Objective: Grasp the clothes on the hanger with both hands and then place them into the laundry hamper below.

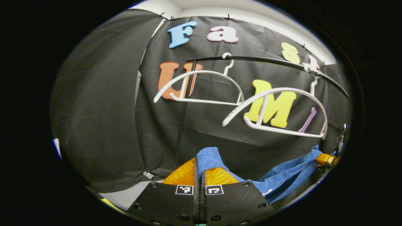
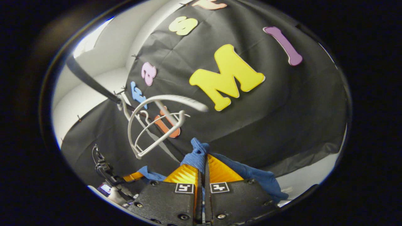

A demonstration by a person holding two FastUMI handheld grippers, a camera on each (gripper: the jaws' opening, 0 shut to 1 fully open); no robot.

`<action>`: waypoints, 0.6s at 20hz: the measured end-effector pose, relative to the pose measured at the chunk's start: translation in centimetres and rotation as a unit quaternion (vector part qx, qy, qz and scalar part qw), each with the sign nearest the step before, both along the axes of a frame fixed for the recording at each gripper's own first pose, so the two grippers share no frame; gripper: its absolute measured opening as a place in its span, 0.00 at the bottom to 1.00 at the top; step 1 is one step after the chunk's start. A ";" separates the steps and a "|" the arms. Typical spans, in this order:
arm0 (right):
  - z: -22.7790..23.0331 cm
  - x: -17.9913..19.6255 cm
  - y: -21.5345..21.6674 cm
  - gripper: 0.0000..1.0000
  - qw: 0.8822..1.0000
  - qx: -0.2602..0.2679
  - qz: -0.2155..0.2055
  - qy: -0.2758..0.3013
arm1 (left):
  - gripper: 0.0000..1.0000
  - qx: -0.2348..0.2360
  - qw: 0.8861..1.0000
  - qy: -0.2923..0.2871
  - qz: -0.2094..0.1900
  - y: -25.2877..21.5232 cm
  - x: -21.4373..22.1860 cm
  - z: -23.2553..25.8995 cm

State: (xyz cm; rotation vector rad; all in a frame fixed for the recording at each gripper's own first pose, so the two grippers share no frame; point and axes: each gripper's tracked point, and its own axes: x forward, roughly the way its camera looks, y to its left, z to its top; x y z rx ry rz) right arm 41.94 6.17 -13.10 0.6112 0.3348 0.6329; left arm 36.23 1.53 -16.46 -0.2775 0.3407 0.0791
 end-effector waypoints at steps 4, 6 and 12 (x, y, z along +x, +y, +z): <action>1.7 -1.9 4.8 0.06 0.999 -0.030 0.023 -0.024 | 0.00 0.017 0.999 -0.005 -0.033 -1.7 -1.3 1.8; 2.3 -2.7 6.4 0.06 0.999 -0.033 0.029 -0.029 | 0.00 0.028 0.998 -0.006 -0.054 -2.8 -1.6 2.6; 1.8 -5.0 11.2 0.06 0.998 -0.048 0.048 -0.017 | 0.00 0.079 0.991 0.005 -0.112 -5.6 -3.1 2.3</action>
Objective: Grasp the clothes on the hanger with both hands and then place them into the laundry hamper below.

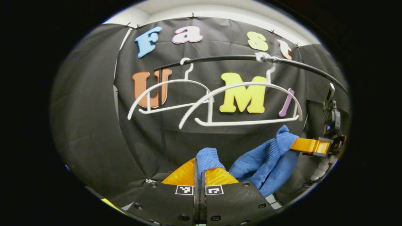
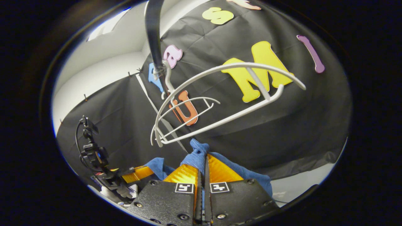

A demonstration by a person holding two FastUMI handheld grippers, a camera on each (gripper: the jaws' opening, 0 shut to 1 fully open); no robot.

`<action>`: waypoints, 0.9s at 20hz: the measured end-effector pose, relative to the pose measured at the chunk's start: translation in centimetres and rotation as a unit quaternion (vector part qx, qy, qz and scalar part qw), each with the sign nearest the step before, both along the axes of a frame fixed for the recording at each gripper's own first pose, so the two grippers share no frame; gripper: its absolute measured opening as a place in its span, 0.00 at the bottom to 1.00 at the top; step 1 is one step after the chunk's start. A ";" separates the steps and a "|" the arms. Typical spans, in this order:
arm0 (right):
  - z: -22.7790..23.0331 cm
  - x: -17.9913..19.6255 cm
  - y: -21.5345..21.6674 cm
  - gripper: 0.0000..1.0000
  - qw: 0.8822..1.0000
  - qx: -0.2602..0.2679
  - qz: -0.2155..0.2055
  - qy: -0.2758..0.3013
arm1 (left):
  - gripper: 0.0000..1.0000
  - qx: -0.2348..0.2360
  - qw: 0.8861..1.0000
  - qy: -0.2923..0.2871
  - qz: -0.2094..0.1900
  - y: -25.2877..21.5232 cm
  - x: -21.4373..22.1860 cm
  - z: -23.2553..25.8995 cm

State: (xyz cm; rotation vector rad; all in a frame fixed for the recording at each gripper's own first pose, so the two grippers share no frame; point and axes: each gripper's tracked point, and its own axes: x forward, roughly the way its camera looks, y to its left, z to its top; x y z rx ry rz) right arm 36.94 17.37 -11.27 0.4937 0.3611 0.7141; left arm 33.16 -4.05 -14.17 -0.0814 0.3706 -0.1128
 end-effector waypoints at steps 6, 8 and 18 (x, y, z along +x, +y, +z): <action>-6.1 -2.6 3.0 0.06 0.997 -0.061 0.025 0.026 | 0.00 -0.001 0.998 0.053 -0.024 -2.7 -2.0 -5.7; -8.5 -3.3 3.5 0.06 0.994 -0.091 0.032 0.041 | 0.00 -0.010 0.997 0.079 -0.025 -3.4 -2.9 -8.9; -24.6 -5.4 2.8 0.06 0.964 -0.208 0.039 0.160 | 0.05 -0.009 0.977 0.212 -0.011 -4.4 -7.3 -24.2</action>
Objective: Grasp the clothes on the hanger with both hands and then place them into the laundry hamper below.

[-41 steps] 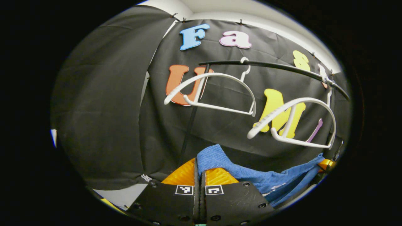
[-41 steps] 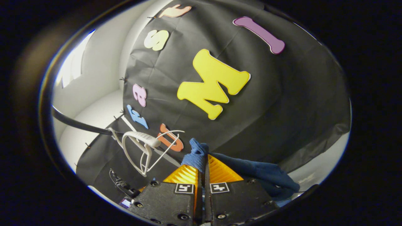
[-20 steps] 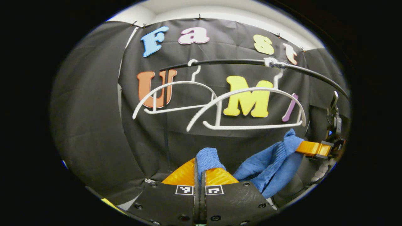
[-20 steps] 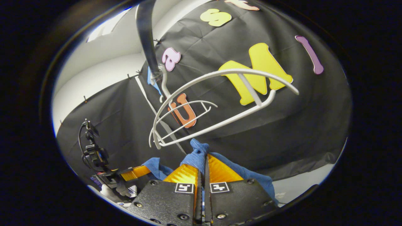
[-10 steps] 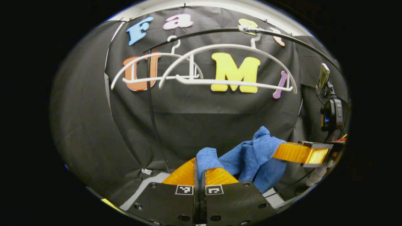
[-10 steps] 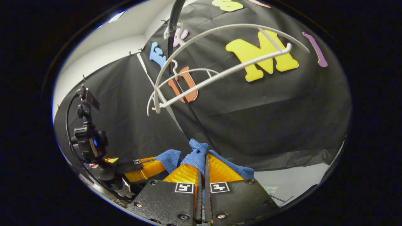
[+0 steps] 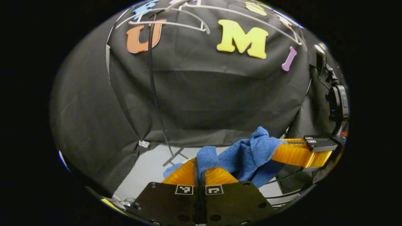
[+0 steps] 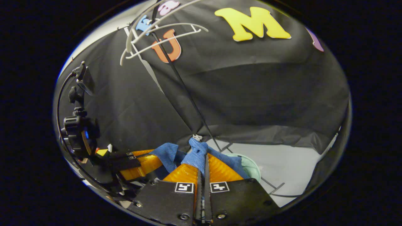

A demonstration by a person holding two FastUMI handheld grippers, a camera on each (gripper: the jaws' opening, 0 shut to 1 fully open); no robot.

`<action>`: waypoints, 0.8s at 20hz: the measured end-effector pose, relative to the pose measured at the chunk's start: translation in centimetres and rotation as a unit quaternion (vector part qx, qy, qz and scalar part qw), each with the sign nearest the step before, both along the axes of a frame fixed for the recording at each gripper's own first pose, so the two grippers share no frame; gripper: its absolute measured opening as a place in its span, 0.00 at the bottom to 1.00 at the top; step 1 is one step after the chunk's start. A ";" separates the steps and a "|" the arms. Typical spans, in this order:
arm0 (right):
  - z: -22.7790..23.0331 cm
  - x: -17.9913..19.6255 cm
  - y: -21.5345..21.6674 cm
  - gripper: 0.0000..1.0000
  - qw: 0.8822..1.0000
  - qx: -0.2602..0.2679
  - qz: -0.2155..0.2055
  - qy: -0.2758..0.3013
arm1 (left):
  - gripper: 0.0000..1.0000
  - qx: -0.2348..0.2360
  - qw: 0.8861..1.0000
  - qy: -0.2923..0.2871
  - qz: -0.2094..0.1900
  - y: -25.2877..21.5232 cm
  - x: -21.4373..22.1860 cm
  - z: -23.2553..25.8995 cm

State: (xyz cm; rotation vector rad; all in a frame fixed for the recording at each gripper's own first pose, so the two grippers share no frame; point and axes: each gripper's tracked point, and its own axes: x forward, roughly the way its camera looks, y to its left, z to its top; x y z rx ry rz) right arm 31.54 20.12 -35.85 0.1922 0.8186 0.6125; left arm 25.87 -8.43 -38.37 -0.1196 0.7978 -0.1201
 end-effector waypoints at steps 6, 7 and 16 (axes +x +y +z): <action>-6.1 -2.0 -0.3 0.06 0.995 -0.070 -0.026 0.071 | 0.00 0.013 0.997 0.070 0.014 -0.6 -2.5 -5.7; -7.1 -2.6 -0.1 0.06 0.993 -0.078 -0.027 0.081 | 0.00 0.015 0.997 0.079 0.017 -0.7 -3.2 -6.1; -11.5 -4.1 -1.9 0.06 0.986 -0.120 -0.034 0.114 | 0.05 0.045 0.993 0.111 0.016 -1.1 -5.2 -8.4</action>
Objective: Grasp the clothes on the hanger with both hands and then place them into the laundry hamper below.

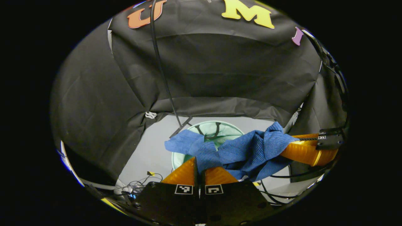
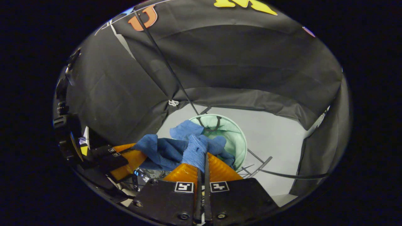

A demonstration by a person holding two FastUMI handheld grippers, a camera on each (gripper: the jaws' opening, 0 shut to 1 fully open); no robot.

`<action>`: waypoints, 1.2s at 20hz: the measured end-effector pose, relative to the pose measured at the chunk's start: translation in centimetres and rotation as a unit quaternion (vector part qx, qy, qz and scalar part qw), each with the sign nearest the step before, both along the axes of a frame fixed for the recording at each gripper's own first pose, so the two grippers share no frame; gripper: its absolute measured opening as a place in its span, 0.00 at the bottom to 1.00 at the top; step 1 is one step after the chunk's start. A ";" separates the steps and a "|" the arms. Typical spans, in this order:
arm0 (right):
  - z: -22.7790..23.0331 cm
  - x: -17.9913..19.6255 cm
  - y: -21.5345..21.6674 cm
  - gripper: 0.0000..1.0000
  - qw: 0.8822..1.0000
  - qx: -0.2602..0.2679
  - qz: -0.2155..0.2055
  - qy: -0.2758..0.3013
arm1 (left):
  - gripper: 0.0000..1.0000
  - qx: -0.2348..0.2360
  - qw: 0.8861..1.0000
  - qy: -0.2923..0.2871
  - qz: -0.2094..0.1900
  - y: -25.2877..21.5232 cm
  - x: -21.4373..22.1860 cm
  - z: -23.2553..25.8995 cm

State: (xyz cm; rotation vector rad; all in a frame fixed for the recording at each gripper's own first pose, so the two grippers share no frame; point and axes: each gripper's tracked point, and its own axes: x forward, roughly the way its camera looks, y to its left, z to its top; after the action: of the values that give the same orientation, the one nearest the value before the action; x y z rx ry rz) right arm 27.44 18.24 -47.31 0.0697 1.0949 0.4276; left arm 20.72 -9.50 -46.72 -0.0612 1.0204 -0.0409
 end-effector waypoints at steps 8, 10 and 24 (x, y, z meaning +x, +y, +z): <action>1.8 1.0 0.0 0.35 0.999 0.004 -0.004 -0.032 | 0.99 0.012 0.999 -0.043 -0.004 0.2 1.1 1.3; 2.1 2.1 -0.2 0.70 0.998 -0.003 -0.001 -0.058 | 0.98 0.013 0.999 -0.045 0.001 0.2 1.3 1.3; 6.0 1.0 -2.1 0.80 0.993 -0.026 -0.019 -0.117 | 0.98 0.025 0.995 -0.093 0.000 1.3 0.9 5.0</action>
State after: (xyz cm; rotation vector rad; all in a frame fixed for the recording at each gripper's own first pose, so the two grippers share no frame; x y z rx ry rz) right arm 28.47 16.09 -41.27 -0.0057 0.8722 0.3621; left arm 21.57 -8.16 -41.72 -0.0116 0.8343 -0.0206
